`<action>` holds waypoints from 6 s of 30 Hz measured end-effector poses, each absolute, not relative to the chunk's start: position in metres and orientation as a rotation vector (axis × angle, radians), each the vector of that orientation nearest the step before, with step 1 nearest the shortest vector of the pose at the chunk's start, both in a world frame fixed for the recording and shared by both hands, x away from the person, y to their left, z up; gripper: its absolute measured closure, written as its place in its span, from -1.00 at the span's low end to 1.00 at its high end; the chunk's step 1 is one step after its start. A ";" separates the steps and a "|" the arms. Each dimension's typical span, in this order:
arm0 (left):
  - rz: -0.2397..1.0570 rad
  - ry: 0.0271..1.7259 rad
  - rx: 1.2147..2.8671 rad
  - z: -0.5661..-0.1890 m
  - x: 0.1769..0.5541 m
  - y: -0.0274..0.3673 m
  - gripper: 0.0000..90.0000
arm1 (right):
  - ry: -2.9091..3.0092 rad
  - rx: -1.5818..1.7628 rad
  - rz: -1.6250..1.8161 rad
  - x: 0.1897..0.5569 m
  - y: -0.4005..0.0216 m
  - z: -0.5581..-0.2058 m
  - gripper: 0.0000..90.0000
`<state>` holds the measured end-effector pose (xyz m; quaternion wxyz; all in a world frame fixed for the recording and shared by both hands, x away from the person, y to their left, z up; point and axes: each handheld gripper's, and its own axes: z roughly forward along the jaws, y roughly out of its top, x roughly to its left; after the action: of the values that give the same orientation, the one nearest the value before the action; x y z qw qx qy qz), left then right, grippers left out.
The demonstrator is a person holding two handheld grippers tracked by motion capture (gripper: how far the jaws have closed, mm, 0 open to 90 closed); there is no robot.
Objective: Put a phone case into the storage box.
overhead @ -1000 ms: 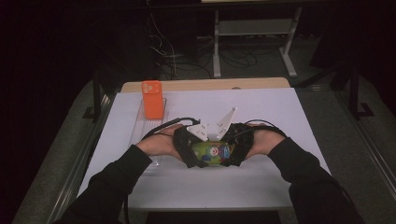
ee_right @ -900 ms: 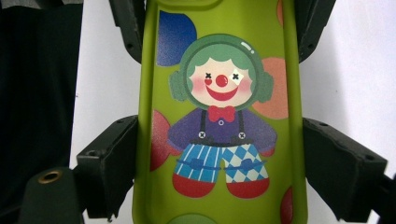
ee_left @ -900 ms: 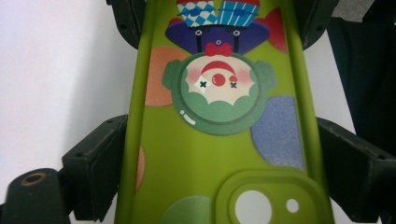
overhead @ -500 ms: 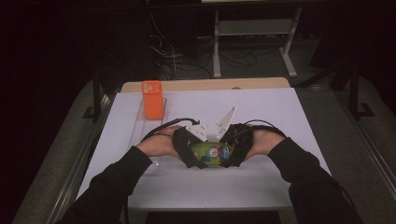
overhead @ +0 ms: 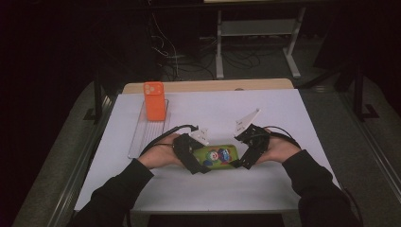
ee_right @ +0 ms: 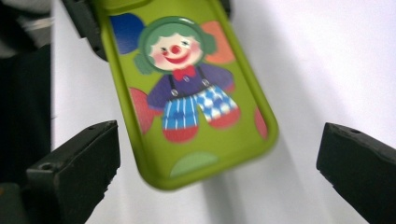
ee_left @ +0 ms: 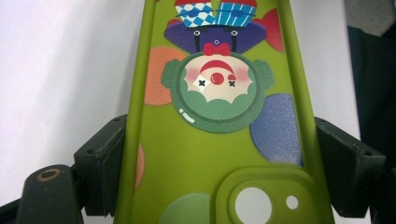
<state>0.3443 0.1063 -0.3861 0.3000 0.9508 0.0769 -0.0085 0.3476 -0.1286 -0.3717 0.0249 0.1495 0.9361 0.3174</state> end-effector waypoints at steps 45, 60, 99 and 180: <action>0.083 0.609 2.463 -0.394 0.350 0.116 -0.66 | 2.361 0.899 0.950 0.294 -0.145 -0.419 -1.00; 0.054 0.619 2.432 -0.394 0.347 0.114 -0.66 | 2.297 0.637 0.786 0.287 -0.139 -0.417 -1.00; 0.036 0.625 2.438 -0.394 0.345 0.112 -0.66 | 2.052 0.037 0.366 0.266 -0.108 -0.431 -1.00; 0.035 0.623 2.392 -0.394 0.348 0.117 -1.00 | 1.868 -0.154 0.285 0.273 -0.081 -0.450 0.68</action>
<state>0.3482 0.1175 -0.3936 0.3286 0.9139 0.2379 0.0135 0.2726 -0.0808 -0.4495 0.5834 -0.0660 0.8002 0.1222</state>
